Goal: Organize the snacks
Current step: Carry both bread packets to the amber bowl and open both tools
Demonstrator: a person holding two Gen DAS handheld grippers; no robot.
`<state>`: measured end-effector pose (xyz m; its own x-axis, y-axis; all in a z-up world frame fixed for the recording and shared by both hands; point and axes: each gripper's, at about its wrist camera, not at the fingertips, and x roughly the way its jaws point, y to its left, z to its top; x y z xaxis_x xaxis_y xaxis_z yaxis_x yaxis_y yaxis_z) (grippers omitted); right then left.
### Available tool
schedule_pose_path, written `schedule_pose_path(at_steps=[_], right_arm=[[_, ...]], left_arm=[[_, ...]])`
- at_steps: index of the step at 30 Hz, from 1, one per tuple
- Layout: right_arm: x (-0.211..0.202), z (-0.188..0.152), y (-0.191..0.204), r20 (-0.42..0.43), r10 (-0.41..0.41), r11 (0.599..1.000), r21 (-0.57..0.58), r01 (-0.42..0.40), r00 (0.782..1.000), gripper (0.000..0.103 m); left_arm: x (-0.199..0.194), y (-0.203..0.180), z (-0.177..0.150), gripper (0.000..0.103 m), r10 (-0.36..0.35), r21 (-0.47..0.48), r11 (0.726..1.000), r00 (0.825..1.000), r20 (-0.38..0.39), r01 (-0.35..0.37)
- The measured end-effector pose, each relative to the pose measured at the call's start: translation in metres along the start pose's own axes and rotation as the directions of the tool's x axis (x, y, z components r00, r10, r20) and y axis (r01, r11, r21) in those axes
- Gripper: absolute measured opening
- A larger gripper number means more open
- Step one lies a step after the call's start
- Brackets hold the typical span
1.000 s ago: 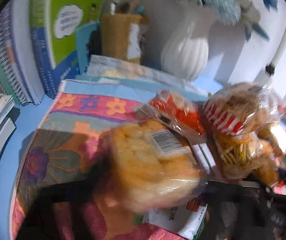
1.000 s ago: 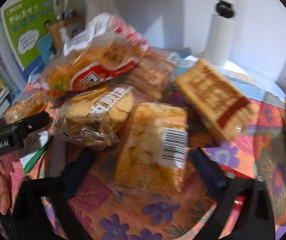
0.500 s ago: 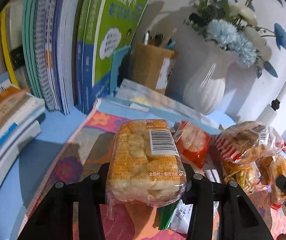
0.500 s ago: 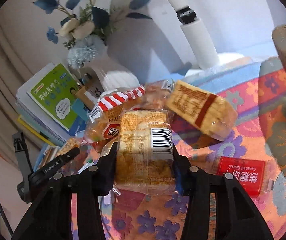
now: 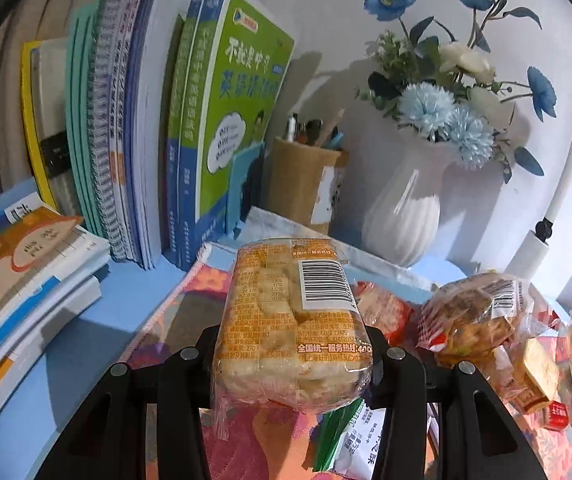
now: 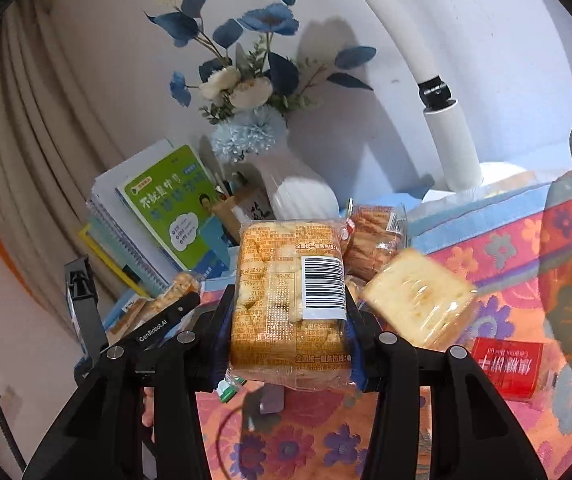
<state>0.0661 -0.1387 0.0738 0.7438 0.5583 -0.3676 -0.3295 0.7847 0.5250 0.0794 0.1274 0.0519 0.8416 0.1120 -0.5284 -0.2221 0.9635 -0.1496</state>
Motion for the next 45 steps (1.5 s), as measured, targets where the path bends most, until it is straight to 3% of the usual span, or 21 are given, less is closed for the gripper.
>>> schedule_pose_path(at_steps=[3,8,12,16,18,23,27,29,30,31,32,33,36,42,45], right_arm=[[-0.006,0.005,-0.003,-0.007,0.007,1.000,0.025,-0.007,1.000,0.045],[-0.044,0.033,-0.005,0.023,0.036,0.999,0.025,-0.036,0.999,0.045],[-0.082,0.069,-0.014,0.053,-0.006,1.000,-0.028,0.008,0.999,0.045],[-0.115,0.103,-0.045,0.058,-0.062,0.998,-0.017,0.063,0.996,0.045],[-0.133,0.120,-0.067,0.065,-0.141,0.990,-0.016,0.143,0.988,0.045],[-0.171,0.143,-0.116,0.081,-0.267,0.964,0.028,0.265,0.960,0.045],[-0.185,0.147,-0.161,0.067,-0.343,0.938,0.087,0.337,0.937,0.045],[-0.181,0.143,-0.186,0.005,-0.370,0.923,0.117,0.367,0.929,0.048],[-0.179,0.140,-0.196,-0.022,-0.400,0.907,0.135,0.399,0.916,0.050],[-0.179,0.138,-0.203,-0.038,-0.419,0.895,0.152,0.419,0.907,0.064],[-0.182,0.136,-0.209,-0.045,-0.429,0.886,0.175,0.430,0.902,0.083],[-0.186,0.135,-0.212,-0.030,-0.430,0.883,0.194,0.428,0.902,0.086],[-0.198,0.135,-0.211,0.011,-0.434,0.879,0.225,0.421,0.901,0.086],[-0.193,0.139,-0.188,0.034,-0.403,0.893,0.232,0.385,0.915,0.087],[-0.184,0.140,-0.169,0.056,-0.381,0.905,0.226,0.360,0.923,0.089]], left_arm=[[-0.010,-0.008,0.004,0.046,0.016,0.006,1.000,1.000,-0.001,-0.016],[-0.046,-0.050,0.025,0.046,-0.048,0.029,0.998,0.999,0.017,0.047],[-0.070,-0.107,0.042,0.046,-0.123,0.088,0.989,0.992,0.028,0.120],[-0.085,-0.177,0.046,0.046,-0.247,0.153,0.958,0.969,-0.001,0.244],[-0.091,-0.211,0.040,0.046,-0.284,0.181,0.942,0.959,-0.029,0.284],[-0.098,-0.308,0.012,0.046,-0.431,0.216,0.864,0.889,-0.154,0.456],[-0.096,-0.364,-0.018,0.047,-0.526,0.211,0.785,0.806,-0.270,0.583],[-0.087,-0.392,-0.037,0.061,-0.567,0.203,0.720,0.731,-0.379,0.664],[-0.083,-0.402,-0.045,0.077,-0.559,0.209,0.704,0.711,-0.427,0.679],[-0.086,-0.408,-0.052,0.082,-0.540,0.222,0.708,0.716,-0.442,0.671],[-0.085,-0.411,-0.055,0.087,-0.515,0.243,0.720,0.736,-0.440,0.650],[-0.084,-0.413,-0.055,0.090,-0.506,0.252,0.724,0.742,-0.439,0.642],[-0.078,-0.407,-0.053,0.091,-0.489,0.243,0.740,0.750,-0.446,0.627],[-0.072,-0.379,-0.044,0.091,-0.424,0.268,0.791,0.809,-0.406,0.549],[-0.066,-0.358,-0.035,0.091,-0.412,0.263,0.807,0.823,-0.391,0.529]])
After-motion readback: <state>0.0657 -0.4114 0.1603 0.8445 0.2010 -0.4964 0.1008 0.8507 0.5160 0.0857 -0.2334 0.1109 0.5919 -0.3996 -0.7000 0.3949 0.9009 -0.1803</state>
